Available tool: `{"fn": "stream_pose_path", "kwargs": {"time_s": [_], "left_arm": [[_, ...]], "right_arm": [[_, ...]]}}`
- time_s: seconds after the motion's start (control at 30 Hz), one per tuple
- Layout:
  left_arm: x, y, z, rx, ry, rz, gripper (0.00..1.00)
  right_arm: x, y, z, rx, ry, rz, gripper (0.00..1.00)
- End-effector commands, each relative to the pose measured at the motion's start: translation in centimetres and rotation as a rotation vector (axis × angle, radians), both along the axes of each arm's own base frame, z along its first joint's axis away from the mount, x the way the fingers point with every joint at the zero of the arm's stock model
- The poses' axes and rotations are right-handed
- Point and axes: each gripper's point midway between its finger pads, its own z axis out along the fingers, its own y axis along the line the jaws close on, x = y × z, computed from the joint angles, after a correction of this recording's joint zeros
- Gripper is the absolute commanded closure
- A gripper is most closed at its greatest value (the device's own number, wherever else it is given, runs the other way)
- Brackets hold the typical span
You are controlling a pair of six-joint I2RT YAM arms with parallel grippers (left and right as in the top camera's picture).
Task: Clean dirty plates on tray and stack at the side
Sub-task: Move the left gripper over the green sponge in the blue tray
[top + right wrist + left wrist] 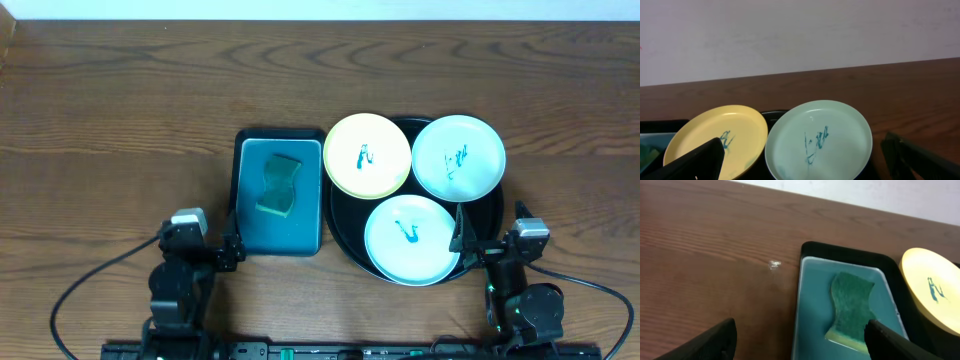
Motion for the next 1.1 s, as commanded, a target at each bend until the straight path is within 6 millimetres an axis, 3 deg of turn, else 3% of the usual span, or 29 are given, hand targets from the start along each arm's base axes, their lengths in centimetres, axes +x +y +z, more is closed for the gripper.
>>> {"fn": "stream_pose_path", "kwargs": {"time_s": [0.0, 0.43, 0.7, 1.07], "left_arm": [[0.6, -0.1, 3.1, -0.014, 0.008, -0.003, 0.18], [3.7, -0.3, 5.0, -0.001, 0.308, -0.004, 0.18], [4.9, -1.0, 7.4, -0.014, 0.464, -0.033, 0.18], [3.7, -1.6, 5.1, -0.035, 0.685, -0.059, 0.18]], "right_arm": [[-0.1, 0.0, 1.0, 0.013, -0.016, 0.004, 0.01], [0.9, 0.3, 1.3, -0.007, 0.109, 0.006, 0.01], [2.5, 2.2, 0.7, -0.017, 0.272, 0.096, 0.01], [4.0, 2.4, -1.3, -0.044, 0.488, 0.093, 0.01]]}}
